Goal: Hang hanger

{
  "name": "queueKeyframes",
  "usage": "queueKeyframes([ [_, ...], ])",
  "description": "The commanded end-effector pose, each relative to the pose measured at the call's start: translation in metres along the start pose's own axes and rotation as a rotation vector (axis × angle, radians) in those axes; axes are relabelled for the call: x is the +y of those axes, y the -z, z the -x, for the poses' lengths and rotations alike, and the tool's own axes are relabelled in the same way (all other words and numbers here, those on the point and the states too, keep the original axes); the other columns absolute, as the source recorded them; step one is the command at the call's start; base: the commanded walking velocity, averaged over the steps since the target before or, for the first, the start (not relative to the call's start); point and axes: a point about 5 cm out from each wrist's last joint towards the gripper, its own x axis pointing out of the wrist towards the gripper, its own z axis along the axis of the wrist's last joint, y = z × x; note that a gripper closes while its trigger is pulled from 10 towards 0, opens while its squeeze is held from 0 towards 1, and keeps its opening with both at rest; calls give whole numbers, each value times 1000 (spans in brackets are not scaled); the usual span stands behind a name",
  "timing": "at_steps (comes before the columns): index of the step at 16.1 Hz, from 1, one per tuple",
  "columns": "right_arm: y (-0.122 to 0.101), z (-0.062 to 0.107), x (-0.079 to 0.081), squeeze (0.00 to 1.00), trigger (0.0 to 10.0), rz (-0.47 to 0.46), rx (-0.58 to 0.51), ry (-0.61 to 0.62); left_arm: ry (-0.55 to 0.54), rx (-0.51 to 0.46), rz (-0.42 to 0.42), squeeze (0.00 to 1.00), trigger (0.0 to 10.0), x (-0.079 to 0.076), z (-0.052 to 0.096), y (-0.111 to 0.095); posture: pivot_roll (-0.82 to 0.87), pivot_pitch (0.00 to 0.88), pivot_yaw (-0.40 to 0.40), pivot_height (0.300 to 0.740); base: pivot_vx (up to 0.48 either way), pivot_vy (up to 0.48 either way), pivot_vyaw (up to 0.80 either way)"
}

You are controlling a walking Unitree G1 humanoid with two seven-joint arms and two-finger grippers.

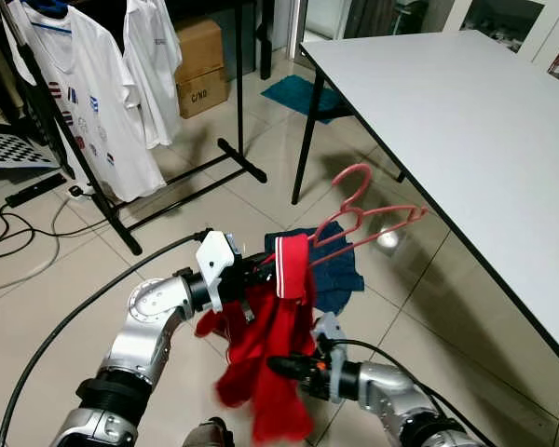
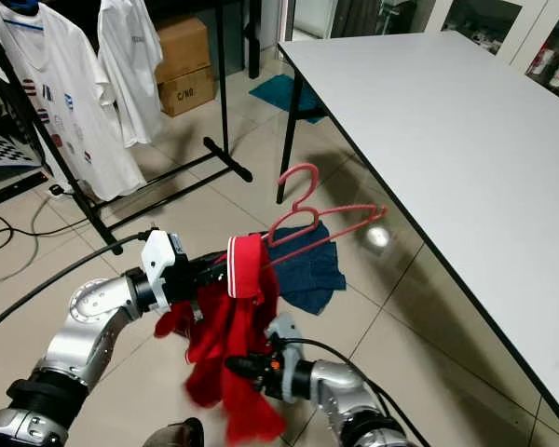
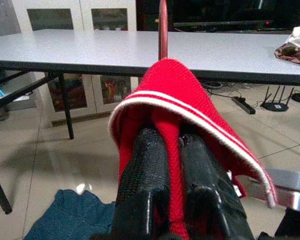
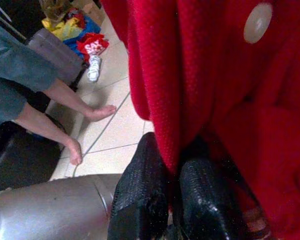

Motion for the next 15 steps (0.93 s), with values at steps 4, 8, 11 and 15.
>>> queueKeyframes([
  [4, -11, -6, 10, 0, 5569, -60, -94, -151, -66, 26, 21, 0, 10000, -2, -4, 13, 203, 127, -7, 740, 0, 0, 0],
  [8, -18, -14, 16, 0, 3451, -157, -190, -194, -98, 19, 56, 0, 10000, -4, -8, 18, 202, 122, -5, 740, 0, 0, 0],
  [11, -30, -10, 14, 0, 2706, -217, -281, -221, -121, 51, 50, 0, 10000, -2, -7, 23, 198, 119, -4, 740, 0, 0, 0],
  [15, -44, -11, 15, 0, 2157, -311, -407, -254, -125, 63, 63, 0, 10000, -6, -11, 29, 192, 117, -9, 740, 0, 0, 0],
])
